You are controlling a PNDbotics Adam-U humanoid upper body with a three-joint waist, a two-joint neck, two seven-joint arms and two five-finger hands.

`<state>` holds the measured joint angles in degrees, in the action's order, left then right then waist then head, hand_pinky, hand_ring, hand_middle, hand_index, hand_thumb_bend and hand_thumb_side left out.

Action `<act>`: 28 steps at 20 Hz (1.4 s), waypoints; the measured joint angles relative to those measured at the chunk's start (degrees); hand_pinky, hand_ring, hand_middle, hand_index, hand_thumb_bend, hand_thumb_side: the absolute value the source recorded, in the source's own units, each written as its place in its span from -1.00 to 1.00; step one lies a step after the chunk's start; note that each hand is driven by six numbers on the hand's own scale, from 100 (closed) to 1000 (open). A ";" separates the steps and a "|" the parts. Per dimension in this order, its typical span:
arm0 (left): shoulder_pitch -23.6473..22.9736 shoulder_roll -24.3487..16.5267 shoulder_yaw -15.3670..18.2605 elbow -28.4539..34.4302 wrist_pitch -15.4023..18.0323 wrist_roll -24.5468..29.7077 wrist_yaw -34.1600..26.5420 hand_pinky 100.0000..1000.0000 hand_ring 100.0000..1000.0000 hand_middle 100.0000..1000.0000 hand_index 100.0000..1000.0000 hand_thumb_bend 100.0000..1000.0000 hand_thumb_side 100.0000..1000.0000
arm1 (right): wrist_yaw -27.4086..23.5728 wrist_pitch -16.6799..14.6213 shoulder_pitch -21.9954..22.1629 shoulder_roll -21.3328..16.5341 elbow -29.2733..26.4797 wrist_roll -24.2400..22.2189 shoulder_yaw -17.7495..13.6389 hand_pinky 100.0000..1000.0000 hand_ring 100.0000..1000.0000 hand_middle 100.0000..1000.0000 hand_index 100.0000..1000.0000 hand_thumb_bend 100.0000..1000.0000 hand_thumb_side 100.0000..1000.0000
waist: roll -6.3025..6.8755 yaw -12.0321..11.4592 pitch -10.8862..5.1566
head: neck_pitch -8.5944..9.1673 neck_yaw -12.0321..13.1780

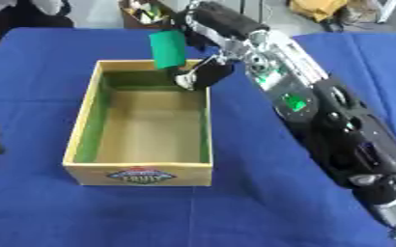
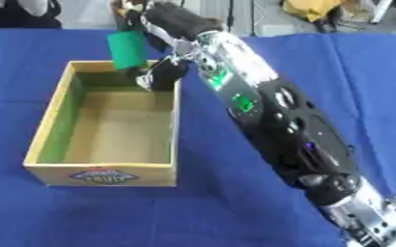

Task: Pick up objects on the table and place them in the box.

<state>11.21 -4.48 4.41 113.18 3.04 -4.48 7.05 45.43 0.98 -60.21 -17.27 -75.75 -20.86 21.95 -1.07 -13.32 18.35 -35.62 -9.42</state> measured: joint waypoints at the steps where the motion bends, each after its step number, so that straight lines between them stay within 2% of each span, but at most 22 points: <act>1: 0.06 0.00 -0.01 0.00 0.06 0.06 -0.16 -1.00 -0.43 -0.17 -0.27 -1.00 0.76 | -0.12 -0.31 -0.02 0.39 1.28 -0.26 0.00 0.33 0.09 -0.82 -0.77 -1.00 -0.78 | -0.13 -0.27 -0.01 | 0.00 -0.48; 6: 0.77 0.03 -0.02 0.11 1.22 -1.31 -1.18 -1.00 -0.50 -0.27 -0.35 -1.00 0.76 | -1.64 -2.32 -0.02 1.54 6.28 -2.83 -0.02 0.34 0.10 -0.81 -0.76 -1.00 -0.78 | -0.41 -1.22 -0.01 | 0.00 -1.95; 14: 2.11 0.02 0.02 0.22 7.09 -7.39 -3.93 -1.00 -0.63 -0.41 -0.35 -1.00 0.76 | -4.00 -5.70 1.13 2.62 10.36 -7.69 -0.05 0.36 0.14 -0.76 -0.70 -1.00 -0.78 | -0.48 -1.71 -0.01 | 0.00 -2.96; 16: 2.19 0.01 0.02 0.23 7.71 -8.35 -4.01 -1.00 -0.62 -0.41 -0.35 -1.00 0.76 | -4.56 -6.45 1.28 2.90 10.85 -8.53 -0.05 0.39 0.20 -0.64 -0.60 -1.00 -0.78 | -0.48 -1.72 -0.01 | 0.00 -3.08; 17: 2.21 0.01 0.02 0.23 7.87 -8.59 -4.01 -1.00 -0.60 -0.38 -0.34 -1.00 0.76 | -4.84 -6.88 1.28 2.91 10.86 -9.04 -0.05 0.46 0.39 -0.28 -0.24 -1.00 -0.78 | -0.48 -1.70 -0.01 | 0.00 -3.10; 18: 2.22 0.01 0.02 0.25 7.95 -8.71 -4.01 -1.00 -0.59 -0.38 -0.34 -1.00 0.76 | -5.08 -7.44 1.29 2.91 10.87 -9.78 -0.03 0.48 0.45 -0.15 -0.08 -1.00 -0.78 | -0.48 -1.70 -0.01 | 0.00 -3.11; 19: 2.23 0.01 0.02 0.27 7.95 -8.74 -4.01 -1.00 -0.59 -0.37 -0.34 -1.00 0.76 | -5.23 -8.22 1.29 2.91 10.87 -10.86 0.01 0.49 0.48 -0.08 0.00 -1.00 -0.79 | -0.48 -1.67 -0.01 | 0.00 -3.12; 20: 2.25 0.01 0.02 0.30 7.94 -8.75 -4.01 -1.00 -0.59 -0.37 -0.34 -1.00 0.76 | -5.24 -9.19 1.29 2.91 10.87 -12.40 0.10 0.53 0.54 0.10 0.16 -1.00 -0.37 | -0.48 -1.62 -0.01 | 0.00 -3.12; 22: 2.28 0.01 0.02 0.32 7.92 -8.75 -4.01 -1.00 -0.58 -0.37 -0.34 -1.00 0.75 | -5.09 -11.36 1.29 2.90 10.87 -16.07 0.31 0.58 0.62 0.32 0.41 -1.00 0.18 | -0.47 -1.57 -0.01 | 0.00 -3.14; 23: 2.28 0.01 0.02 0.32 7.92 -8.74 -4.01 -1.00 -0.58 -0.37 -0.34 -1.00 0.75 | -4.85 -12.49 1.29 2.90 10.86 -17.92 0.31 0.60 0.68 0.44 0.59 -1.00 0.60 | -0.47 -1.55 -0.01 | 0.00 -3.17; 24: 2.28 0.01 0.02 0.32 7.92 -8.74 -4.01 -1.00 -0.58 -0.37 -0.34 -1.00 0.75 | -4.59 -13.59 1.29 2.90 10.82 -19.56 0.30 0.62 0.70 0.47 0.65 -1.00 0.86 | -0.47 -1.49 -0.01 | 0.00 -3.21; 25: 2.28 0.01 0.01 0.32 7.92 -8.74 -4.01 -1.00 -0.58 -0.36 -0.34 -1.00 0.75 | -4.28 -14.58 1.29 2.88 10.75 -20.84 0.22 0.63 0.73 0.51 0.72 -0.58 1.00 | -0.46 -1.43 -0.01 | -0.01 -3.24; 26: 2.29 0.01 0.01 0.32 7.92 -8.74 -4.01 -1.00 -0.58 -0.36 -0.34 -1.00 0.75 | -3.99 -15.39 1.29 2.86 10.51 -21.67 0.01 0.64 0.73 0.51 0.73 -0.50 1.00 | -0.45 -1.37 -0.01 | -0.02 -3.25; 27: 2.29 0.01 0.01 0.32 7.95 -8.74 -4.02 -1.00 -0.58 -0.35 -0.34 -1.00 0.75 | -3.72 -16.05 1.28 2.83 10.08 -22.03 -0.18 0.65 0.74 0.51 0.79 -0.03 1.00 | -0.44 -1.23 -0.01 | -0.05 -3.25; 28: 2.30 0.01 0.01 0.32 8.01 -8.75 -4.05 -1.00 -0.58 -0.35 -0.34 -1.00 0.74 | -3.53 -16.53 1.27 2.78 9.56 -21.89 -0.42 0.65 0.75 0.51 0.81 0.06 1.00 | -0.42 -1.14 -0.01 | -0.09 -3.25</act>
<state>13.51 -4.47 4.42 113.51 11.05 -13.23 3.00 41.90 -15.55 -58.94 -14.49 -66.19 -42.75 21.53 -1.49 -14.47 18.34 -35.71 -12.68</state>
